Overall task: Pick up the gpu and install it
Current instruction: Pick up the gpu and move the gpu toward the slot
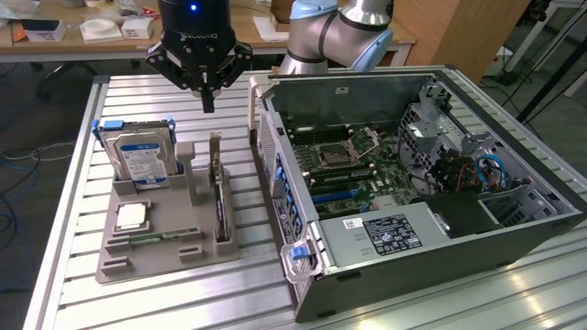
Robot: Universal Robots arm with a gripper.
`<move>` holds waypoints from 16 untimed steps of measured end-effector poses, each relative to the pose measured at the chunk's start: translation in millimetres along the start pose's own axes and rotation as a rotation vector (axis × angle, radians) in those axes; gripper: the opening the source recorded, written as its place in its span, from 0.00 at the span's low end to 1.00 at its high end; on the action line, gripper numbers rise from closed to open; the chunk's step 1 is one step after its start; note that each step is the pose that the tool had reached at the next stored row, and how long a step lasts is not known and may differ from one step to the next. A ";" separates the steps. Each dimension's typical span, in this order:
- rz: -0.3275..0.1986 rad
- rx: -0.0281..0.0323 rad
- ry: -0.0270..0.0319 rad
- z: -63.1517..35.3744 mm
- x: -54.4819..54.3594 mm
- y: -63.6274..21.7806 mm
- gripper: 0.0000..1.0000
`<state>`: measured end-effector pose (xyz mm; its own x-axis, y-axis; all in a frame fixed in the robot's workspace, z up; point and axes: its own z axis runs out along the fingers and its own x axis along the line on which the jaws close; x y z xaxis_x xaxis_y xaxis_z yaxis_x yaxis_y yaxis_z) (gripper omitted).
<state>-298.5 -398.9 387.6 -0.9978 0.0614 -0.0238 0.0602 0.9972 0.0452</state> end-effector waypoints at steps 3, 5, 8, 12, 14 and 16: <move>0.000 0.0000 0.0000 0.0 0.0 0.0 0.11; 0.000 0.0000 0.0000 0.0 0.0 0.0 0.11; 0.000 0.0000 0.0000 0.0 0.0 0.0 0.17; 0.000 0.0000 0.0000 0.0 0.0 0.0 0.29; 0.000 0.0000 0.0000 0.0 0.0 0.0 0.41; 0.000 0.0000 0.0000 0.0 0.0 0.0 0.47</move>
<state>-298.5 -398.9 387.6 -0.9978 0.0613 -0.0239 0.0602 0.9972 0.0452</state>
